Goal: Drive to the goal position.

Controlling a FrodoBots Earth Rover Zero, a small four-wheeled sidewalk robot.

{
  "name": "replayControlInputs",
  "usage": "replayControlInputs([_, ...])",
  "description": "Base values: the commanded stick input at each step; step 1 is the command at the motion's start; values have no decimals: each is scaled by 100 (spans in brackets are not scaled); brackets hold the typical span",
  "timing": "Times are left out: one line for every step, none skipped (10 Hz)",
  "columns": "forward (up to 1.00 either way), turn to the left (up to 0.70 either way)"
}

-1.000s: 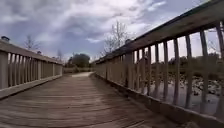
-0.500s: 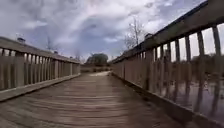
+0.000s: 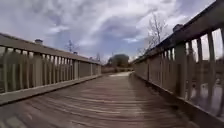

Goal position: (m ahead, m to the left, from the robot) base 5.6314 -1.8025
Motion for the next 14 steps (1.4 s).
replayControlInputs([50, 0])
replayControlInputs([50, 0])
replayControlInputs([50, 0])
replayControlInputs([50, 0])
replayControlInputs([50, 0])
replayControlInputs([50, 0])
replayControlInputs([50, -17])
replayControlInputs([50, -50])
replayControlInputs([50, -40])
replayControlInputs([50, 0])
replayControlInputs([50, 0])
replayControlInputs([50, 0])
replayControlInputs([50, 0])
replayControlInputs([50, 0])
